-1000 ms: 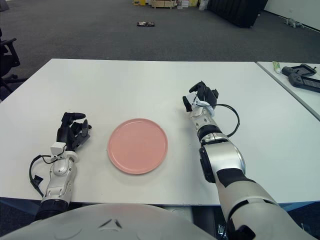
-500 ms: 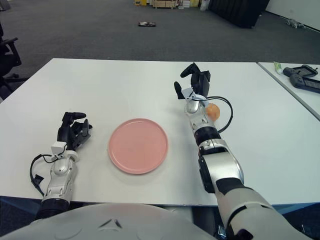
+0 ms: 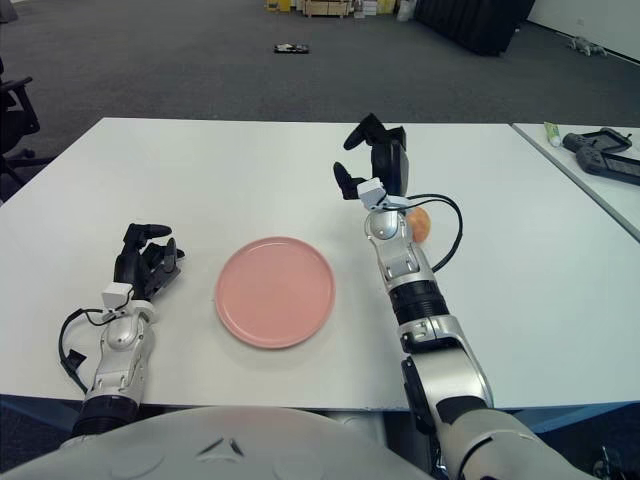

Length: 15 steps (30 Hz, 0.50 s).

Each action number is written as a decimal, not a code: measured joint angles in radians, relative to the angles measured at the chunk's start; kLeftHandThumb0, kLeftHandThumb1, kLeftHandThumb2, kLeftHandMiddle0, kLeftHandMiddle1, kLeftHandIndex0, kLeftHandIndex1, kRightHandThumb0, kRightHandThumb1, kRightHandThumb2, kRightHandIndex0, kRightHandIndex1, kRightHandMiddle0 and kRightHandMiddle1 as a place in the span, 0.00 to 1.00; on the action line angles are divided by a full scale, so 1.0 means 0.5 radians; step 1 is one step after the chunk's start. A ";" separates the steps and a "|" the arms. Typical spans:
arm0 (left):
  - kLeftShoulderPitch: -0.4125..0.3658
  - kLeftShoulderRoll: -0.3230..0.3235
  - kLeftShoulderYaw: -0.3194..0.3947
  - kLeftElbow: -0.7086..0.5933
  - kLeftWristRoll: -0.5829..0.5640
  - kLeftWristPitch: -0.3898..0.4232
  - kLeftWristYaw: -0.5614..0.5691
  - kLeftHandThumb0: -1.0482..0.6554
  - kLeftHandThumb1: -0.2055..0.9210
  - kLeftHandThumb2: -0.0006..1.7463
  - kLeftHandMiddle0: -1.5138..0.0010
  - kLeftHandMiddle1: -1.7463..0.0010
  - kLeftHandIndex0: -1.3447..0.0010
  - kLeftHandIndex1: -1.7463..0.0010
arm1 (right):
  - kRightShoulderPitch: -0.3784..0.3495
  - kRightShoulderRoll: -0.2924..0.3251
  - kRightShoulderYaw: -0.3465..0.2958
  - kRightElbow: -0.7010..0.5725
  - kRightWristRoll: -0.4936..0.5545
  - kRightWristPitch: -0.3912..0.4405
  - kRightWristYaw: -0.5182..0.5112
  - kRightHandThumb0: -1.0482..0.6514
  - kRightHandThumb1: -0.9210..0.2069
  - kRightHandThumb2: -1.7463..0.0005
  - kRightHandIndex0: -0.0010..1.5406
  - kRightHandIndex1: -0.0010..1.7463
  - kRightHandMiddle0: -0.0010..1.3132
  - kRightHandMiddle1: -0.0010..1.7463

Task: Put the apple into the plate.

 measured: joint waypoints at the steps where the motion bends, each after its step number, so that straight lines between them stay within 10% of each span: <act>1: -0.001 -0.001 -0.001 0.000 0.000 0.000 0.000 0.39 0.82 0.47 0.62 0.10 0.76 0.00 | 0.015 0.001 0.002 -0.035 0.001 -0.004 0.028 0.62 0.77 0.08 0.54 0.97 0.44 1.00; 15: -0.007 -0.002 -0.001 0.012 0.001 -0.016 0.000 0.39 0.82 0.47 0.63 0.10 0.76 0.00 | 0.094 -0.009 -0.033 -0.207 -0.013 -0.059 0.154 0.61 0.76 0.08 0.54 0.97 0.43 1.00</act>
